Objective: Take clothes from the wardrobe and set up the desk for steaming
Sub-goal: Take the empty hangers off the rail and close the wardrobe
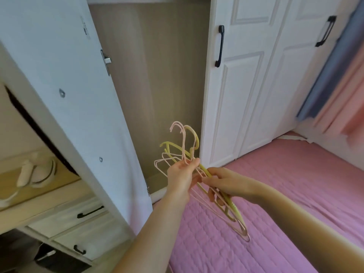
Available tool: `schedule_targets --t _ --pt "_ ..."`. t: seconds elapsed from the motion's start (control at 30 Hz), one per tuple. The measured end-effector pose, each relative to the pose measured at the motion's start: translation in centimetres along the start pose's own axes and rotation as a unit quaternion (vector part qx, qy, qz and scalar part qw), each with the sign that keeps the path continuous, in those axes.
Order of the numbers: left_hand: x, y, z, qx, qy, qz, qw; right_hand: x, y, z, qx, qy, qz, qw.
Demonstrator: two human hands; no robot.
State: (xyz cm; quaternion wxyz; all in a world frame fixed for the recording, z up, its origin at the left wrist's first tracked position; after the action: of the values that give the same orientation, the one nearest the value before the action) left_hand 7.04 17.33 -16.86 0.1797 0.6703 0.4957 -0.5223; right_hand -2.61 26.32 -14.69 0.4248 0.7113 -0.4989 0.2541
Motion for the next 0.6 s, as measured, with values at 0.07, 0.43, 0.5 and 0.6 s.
schedule_targets --t 0.07,0.43,0.5,0.6 --pt "0.3 0.2 -1.4 0.010 -0.004 0.026 1.000 -0.3 -1.3 -1.2 -0.027 -0.001 0.014 1.000" --pt "2.3 -0.3 -6.7 0.071 -0.058 0.284 0.954 -2.7 -6.4 -7.5 -0.109 -0.022 0.221 0.969" --pt "2.7 -0.2 -7.7 0.076 -0.056 0.293 0.951 -3.1 -7.1 -8.4 -0.108 -0.022 0.233 0.966" --pt "3.1 0.2 -9.7 0.091 -0.062 0.299 0.948 -3.5 -8.4 -9.7 -0.097 -0.011 0.254 0.962"
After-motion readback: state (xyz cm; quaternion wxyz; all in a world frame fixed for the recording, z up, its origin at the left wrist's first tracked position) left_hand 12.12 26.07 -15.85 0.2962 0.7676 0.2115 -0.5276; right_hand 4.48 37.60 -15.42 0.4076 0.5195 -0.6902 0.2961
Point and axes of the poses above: each hand's wrist, its own z-axis towards the middle knuckle, its own y-axis out of the back of the hand, x = y × z, the point moved 4 cm from there along z, towards the middle knuckle, and after that the axes turned 5 degrees about x, right-handed, at the moved point
